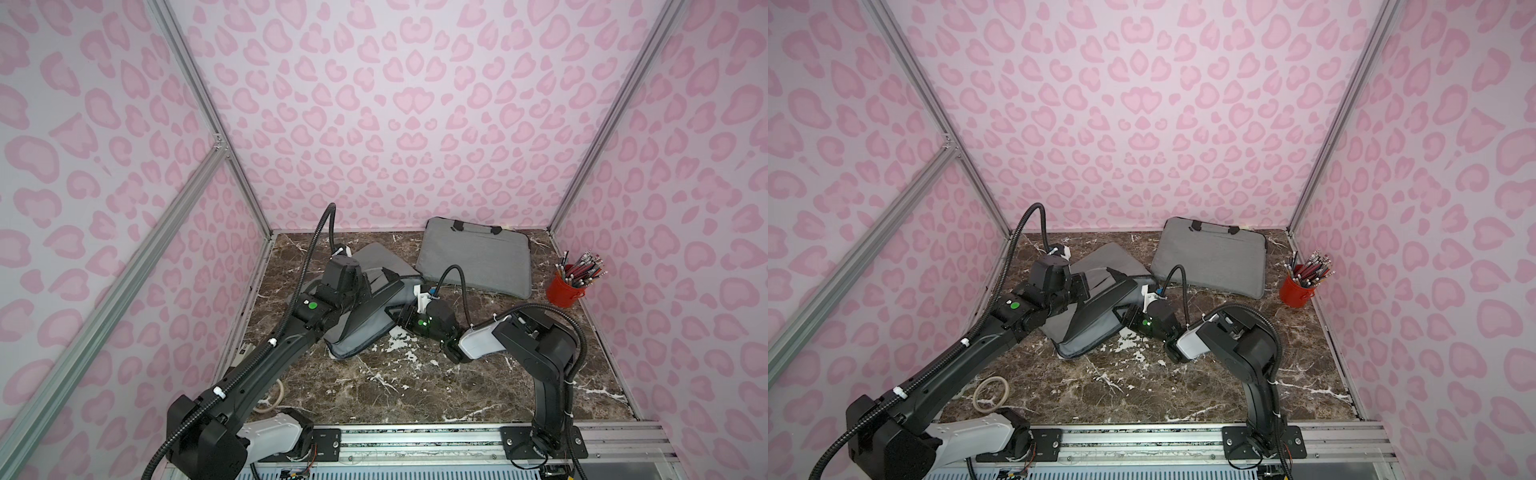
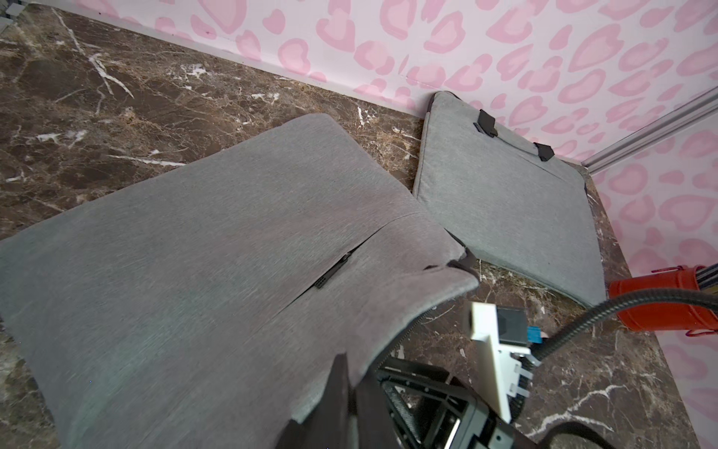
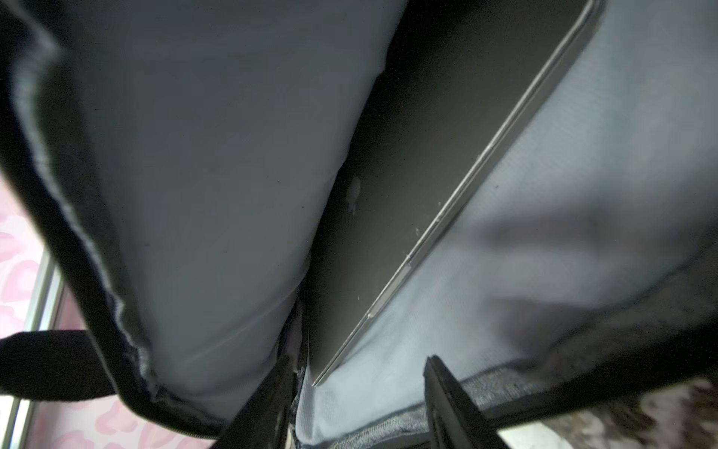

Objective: Open the zippered laptop bag and take out the laptop
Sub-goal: Take out the laptop from the zippered laptop bag.

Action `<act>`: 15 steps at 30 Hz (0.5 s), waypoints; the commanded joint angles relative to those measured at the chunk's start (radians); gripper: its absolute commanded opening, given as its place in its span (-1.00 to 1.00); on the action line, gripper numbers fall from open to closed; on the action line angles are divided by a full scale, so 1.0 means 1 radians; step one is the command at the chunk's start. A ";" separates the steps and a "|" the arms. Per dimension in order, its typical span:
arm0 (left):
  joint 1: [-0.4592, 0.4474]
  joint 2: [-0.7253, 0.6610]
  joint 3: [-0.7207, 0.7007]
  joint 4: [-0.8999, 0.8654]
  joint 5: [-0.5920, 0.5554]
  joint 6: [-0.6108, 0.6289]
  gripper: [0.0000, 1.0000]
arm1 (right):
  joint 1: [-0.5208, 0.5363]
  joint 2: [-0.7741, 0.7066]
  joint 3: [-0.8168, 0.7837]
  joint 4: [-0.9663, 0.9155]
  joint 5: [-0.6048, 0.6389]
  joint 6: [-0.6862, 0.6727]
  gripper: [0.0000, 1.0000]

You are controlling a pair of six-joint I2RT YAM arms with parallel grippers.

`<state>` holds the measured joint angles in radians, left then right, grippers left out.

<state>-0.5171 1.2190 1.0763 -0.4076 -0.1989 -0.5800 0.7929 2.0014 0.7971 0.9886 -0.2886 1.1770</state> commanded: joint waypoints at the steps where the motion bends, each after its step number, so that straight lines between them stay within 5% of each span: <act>1: 0.000 -0.013 0.026 0.099 -0.007 -0.011 -0.98 | 0.009 0.041 0.022 0.100 -0.015 0.047 0.10; 15: 0.000 -0.014 0.045 0.132 0.036 -0.018 -0.98 | 0.027 0.184 0.162 0.076 -0.027 0.100 0.11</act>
<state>-0.5171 1.2167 1.1088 -0.3927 -0.1795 -0.5831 0.8181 2.1616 0.9516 1.0264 -0.3111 1.2465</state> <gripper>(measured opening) 0.073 0.551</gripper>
